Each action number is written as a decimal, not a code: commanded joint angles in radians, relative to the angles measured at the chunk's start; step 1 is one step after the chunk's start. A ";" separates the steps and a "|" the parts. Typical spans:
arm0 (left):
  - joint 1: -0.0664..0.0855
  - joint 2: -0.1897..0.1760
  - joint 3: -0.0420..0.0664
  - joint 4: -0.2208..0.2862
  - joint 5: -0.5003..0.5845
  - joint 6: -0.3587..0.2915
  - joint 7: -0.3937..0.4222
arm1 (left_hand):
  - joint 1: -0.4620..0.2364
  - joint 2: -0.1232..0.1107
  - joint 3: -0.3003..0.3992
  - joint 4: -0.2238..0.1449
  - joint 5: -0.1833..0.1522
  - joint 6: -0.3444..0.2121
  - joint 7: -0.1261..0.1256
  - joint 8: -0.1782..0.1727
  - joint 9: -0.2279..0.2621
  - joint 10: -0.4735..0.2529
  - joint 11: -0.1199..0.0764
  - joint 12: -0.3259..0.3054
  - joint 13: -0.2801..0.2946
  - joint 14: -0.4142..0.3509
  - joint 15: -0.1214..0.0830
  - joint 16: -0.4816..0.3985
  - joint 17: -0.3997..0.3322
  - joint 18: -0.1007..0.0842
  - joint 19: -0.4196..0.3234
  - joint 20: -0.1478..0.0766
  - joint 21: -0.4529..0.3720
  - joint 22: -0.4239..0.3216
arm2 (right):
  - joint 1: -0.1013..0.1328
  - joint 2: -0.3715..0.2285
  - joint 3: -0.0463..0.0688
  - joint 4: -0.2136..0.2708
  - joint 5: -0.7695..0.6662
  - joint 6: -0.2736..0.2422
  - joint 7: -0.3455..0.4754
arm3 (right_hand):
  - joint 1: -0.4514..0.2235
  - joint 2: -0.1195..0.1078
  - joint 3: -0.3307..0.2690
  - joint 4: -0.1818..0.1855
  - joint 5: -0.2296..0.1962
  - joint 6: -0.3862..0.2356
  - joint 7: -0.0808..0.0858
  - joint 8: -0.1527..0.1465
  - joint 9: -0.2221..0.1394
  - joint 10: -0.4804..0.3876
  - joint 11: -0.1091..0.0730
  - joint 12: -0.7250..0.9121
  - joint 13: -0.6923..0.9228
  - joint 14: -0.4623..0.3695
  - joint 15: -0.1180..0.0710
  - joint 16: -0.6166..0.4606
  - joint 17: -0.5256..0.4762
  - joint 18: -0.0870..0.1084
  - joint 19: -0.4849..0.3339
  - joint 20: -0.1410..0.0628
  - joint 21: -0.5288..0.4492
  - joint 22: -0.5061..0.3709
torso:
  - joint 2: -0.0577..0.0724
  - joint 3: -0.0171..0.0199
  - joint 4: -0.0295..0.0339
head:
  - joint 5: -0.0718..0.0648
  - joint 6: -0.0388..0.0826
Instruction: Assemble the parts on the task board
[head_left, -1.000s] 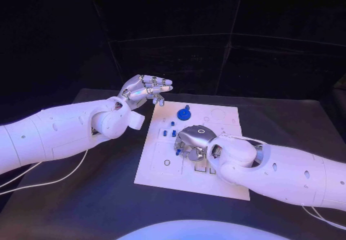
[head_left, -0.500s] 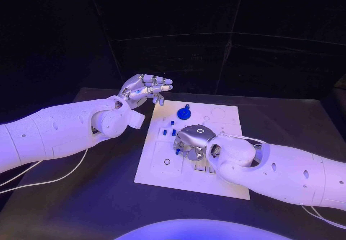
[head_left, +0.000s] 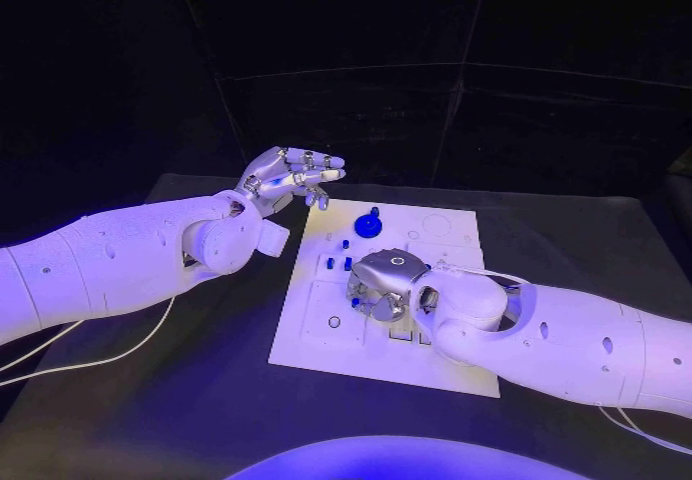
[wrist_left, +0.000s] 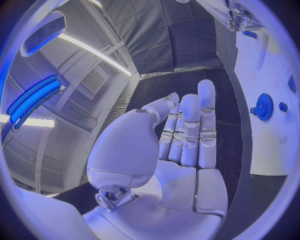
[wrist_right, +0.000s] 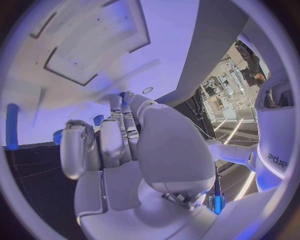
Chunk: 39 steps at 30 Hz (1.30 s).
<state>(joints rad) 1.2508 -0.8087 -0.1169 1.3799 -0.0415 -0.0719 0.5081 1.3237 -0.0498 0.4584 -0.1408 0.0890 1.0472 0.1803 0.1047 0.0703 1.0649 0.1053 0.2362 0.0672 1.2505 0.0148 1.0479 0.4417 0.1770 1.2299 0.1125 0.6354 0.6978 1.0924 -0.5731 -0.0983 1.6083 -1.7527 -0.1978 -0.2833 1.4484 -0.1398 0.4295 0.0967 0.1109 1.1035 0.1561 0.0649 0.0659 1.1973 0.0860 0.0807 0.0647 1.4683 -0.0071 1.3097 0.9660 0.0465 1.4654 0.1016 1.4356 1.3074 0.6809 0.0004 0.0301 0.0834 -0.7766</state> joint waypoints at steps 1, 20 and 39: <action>0.002 -0.001 0.001 0.002 0.005 0.010 -0.003 | 0.009 -0.001 0.000 -0.007 0.004 0.002 0.002 0.004 -0.002 -0.001 0.003 0.004 -0.001 -0.008 -0.001 -0.005 -0.003 0.006 -0.007 -0.003 -0.005 -0.001 | 0.000 0.001 -0.001 -0.005 -0.004 -0.018 0.000 | -0.020 -0.005 -0.005 -0.003 -0.003 -0.041 0.010 -0.006 -0.004 -0.042 0.010 -0.015 -0.003 0.004 0.016 -0.003 -0.012 0.004 -0.006 0.009 -0.012 0.067 | 0.000 -0.0001 -0.0001 | 0.001 0.001; 0.002 -0.002 0.000 0.000 0.005 0.019 -0.012 | 0.008 -0.002 -0.001 -0.008 0.003 0.000 0.003 0.003 -0.002 -0.003 0.005 0.004 -0.001 -0.008 0.000 -0.005 -0.002 0.006 -0.008 -0.003 -0.006 -0.001 | 0.018 -0.182 0.004 0.159 0.011 -0.151 -0.038 | -0.054 -0.033 -0.062 -0.020 -0.016 -0.122 0.008 0.004 0.004 -0.132 0.018 0.040 0.005 -0.006 0.023 -0.022 -0.050 0.019 -0.033 0.021 -0.057 0.011 | -0.002 -0.0007 -0.0014 | -0.018 0.015; 0.002 0.004 -0.014 -0.002 0.005 0.025 -0.011 | 0.011 -0.003 0.000 -0.012 0.002 -0.001 0.004 0.003 -0.002 -0.005 0.005 0.004 -0.001 -0.009 0.000 -0.005 -0.004 0.006 -0.008 -0.003 -0.006 -0.001 | 0.090 -0.325 0.037 0.110 0.071 -0.009 -0.049 | 0.014 -0.015 -0.333 0.053 -0.012 -0.159 -0.004 0.000 0.002 -0.236 0.020 0.104 0.003 -0.008 0.024 -0.036 -0.075 0.022 -0.035 0.022 -0.076 -0.008 | -0.001 0.0016 -0.0022 | -0.050 0.038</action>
<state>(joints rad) 1.2509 -0.8063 -0.1313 1.3771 -0.0413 -0.0615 0.4944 1.3236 -0.0499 0.4596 -0.1478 0.0889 1.0472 0.1803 0.1047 0.0695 1.0649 0.1053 0.2362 0.0672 1.2490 0.0163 1.0484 0.4389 0.1767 1.2263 0.1089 0.6354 0.6979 1.1804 -0.9005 -0.0618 1.7203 -1.6987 -0.2477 -0.3444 1.4526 -0.1550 0.1024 0.1475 0.0938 0.9518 0.1522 0.0630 0.0678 0.9644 0.1054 0.1823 0.0666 1.4615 0.0143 1.2799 0.8923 0.0555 1.4365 0.1232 1.3622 1.3001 0.6779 0.0008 0.0272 0.0314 -0.7379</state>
